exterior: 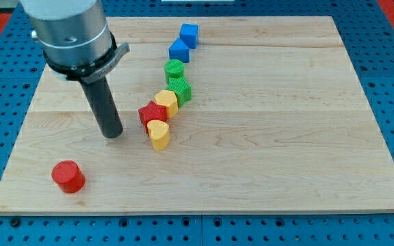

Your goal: Nudge red star to right a bit

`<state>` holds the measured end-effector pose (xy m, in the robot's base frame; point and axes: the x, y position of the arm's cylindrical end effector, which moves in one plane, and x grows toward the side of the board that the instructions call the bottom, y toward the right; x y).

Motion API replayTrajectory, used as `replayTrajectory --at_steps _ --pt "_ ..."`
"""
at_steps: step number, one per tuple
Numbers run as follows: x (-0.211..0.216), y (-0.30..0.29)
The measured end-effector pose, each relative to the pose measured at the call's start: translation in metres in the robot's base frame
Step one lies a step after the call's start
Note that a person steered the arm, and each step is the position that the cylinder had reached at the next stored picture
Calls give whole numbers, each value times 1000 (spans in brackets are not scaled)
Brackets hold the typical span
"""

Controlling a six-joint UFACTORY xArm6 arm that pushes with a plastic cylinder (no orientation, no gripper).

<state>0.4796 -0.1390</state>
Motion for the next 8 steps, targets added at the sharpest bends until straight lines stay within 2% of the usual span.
replayTrajectory --at_steps 2,8 --pt "-34 -1" --pt "-33 56"
